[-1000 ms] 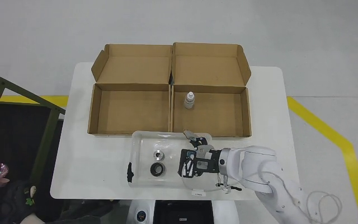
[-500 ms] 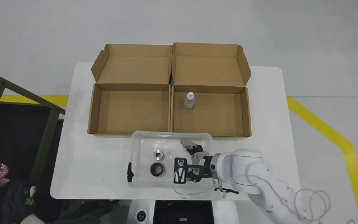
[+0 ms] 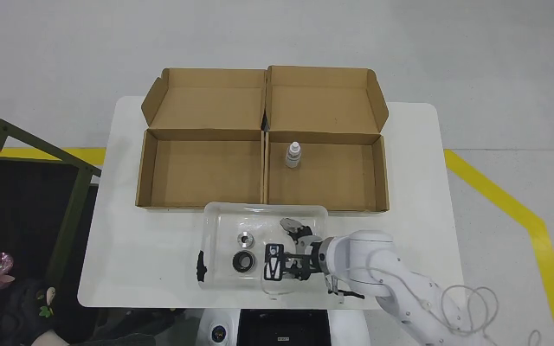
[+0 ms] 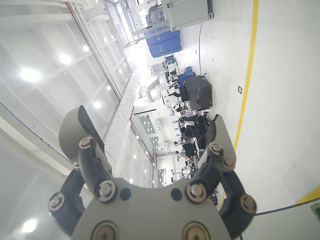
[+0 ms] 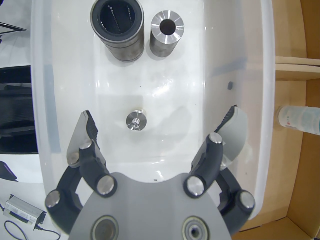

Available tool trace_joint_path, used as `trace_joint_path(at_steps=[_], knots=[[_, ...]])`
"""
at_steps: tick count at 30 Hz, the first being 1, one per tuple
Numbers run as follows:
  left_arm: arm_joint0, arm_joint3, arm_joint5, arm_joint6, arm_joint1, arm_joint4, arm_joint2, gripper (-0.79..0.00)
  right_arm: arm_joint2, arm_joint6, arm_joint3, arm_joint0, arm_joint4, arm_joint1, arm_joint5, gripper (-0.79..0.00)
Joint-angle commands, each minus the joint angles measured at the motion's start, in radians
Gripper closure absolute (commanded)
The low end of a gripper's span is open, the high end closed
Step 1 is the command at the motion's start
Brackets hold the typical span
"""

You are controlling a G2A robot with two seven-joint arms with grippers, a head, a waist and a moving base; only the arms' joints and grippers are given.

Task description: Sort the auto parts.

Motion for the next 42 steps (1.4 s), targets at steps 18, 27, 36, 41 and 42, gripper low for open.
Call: trace_joint_path(at_steps=[18, 27, 36, 41, 42], knots=[[0.000, 0.000, 0.000, 0.000, 0.000, 0.000, 0.000, -0.785, -0.073, 0.106, 0.084, 0.073, 0.085, -0.014, 0.006, -0.095], [0.000, 0.000, 0.000, 0.000, 0.000, 0.000, 0.000, -0.785, -0.061, 0.061, 0.040, 0.077, 0.100, -0.006, -0.025, 0.000], [0.000, 0.000, 0.000, 0.000, 0.000, 0.000, 0.000, -0.785, 0.007, -0.112, -0.019, 0.050, 0.070, 0.012, -0.056, 0.000], [0.000, 0.000, 0.000, 0.000, 0.000, 0.000, 0.000, -0.785, 0.055, -0.240, -0.043, 0.028, 0.045, 0.022, -0.075, 0.000], [0.000, 0.000, 0.000, 0.000, 0.000, 0.000, 0.000, -0.785, 0.064, -0.274, -0.047, 0.023, 0.046, 0.024, -0.080, 0.000]])
